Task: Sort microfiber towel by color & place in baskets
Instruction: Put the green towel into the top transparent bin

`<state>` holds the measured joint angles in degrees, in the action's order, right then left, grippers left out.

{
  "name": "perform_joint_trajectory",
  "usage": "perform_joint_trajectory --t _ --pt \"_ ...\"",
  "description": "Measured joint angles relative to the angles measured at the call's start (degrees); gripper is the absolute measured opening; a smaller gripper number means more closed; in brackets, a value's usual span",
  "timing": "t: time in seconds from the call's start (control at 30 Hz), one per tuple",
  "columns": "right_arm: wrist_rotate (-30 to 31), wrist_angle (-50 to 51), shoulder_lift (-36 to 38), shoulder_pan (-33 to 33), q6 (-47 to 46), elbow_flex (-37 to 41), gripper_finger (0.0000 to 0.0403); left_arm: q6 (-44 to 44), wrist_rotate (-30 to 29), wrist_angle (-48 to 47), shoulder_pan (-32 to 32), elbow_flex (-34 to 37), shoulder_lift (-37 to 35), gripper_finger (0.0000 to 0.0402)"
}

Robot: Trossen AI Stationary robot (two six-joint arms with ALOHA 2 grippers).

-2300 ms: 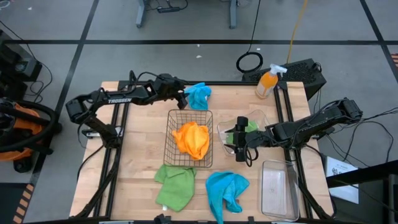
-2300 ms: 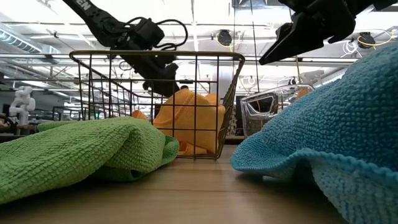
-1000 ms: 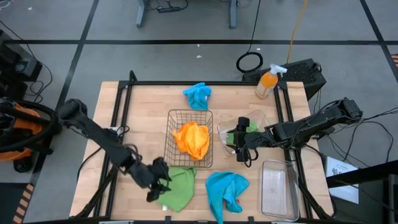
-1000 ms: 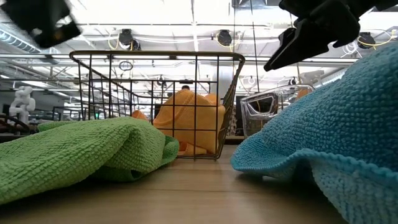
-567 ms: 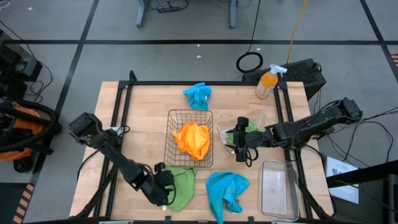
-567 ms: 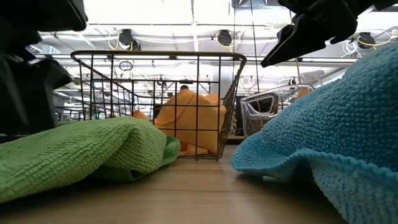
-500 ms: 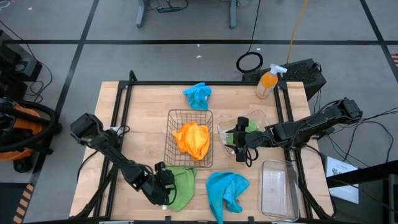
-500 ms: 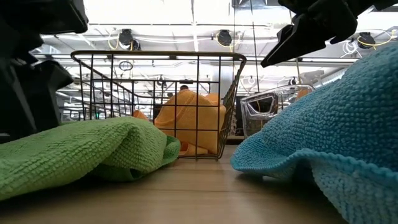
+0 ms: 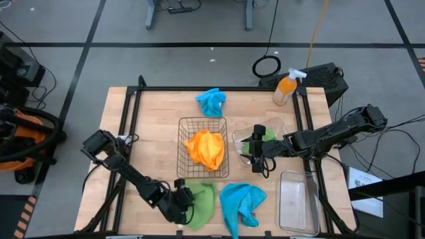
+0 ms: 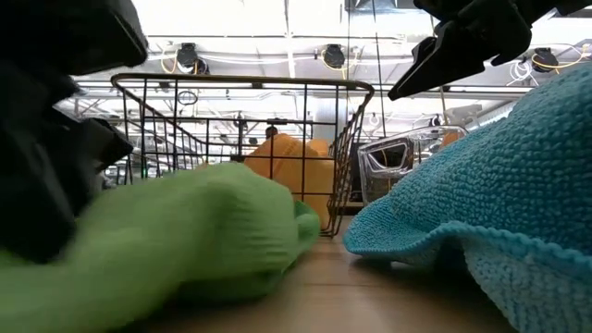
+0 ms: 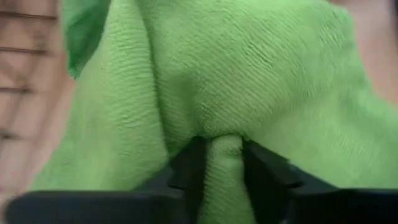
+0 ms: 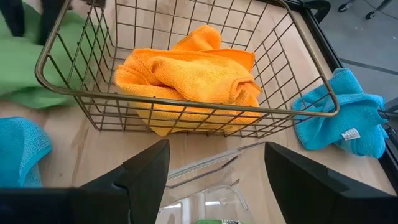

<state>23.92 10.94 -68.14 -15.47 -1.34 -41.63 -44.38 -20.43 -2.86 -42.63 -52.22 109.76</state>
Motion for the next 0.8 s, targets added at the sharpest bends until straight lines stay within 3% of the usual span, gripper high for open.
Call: perform_joint_trajectory --t 0.1,0.13,0.6,0.8 --pt "-0.2 0.0 0.0 0.0 -0.1 0.0 0.0254 2.0 3.3 0.4 -0.1 0.3 -2.0 0.0027" --pt "-0.2 0.0 0.0 0.0 -0.1 0.0 0.0254 2.4 3.9 0.1 -0.1 0.3 -2.8 0.0017" --pt "-0.2 -2.1 0.2 -5.2 -2.1 -0.1 0.0254 12.3 1.7 -0.8 0.2 0.6 -18.0 0.0008" --pt "0.0 -6.4 0.6 -8.5 -2.4 -0.1 0.0254 16.7 1.3 0.5 0.7 0.6 -20.9 0.0007"
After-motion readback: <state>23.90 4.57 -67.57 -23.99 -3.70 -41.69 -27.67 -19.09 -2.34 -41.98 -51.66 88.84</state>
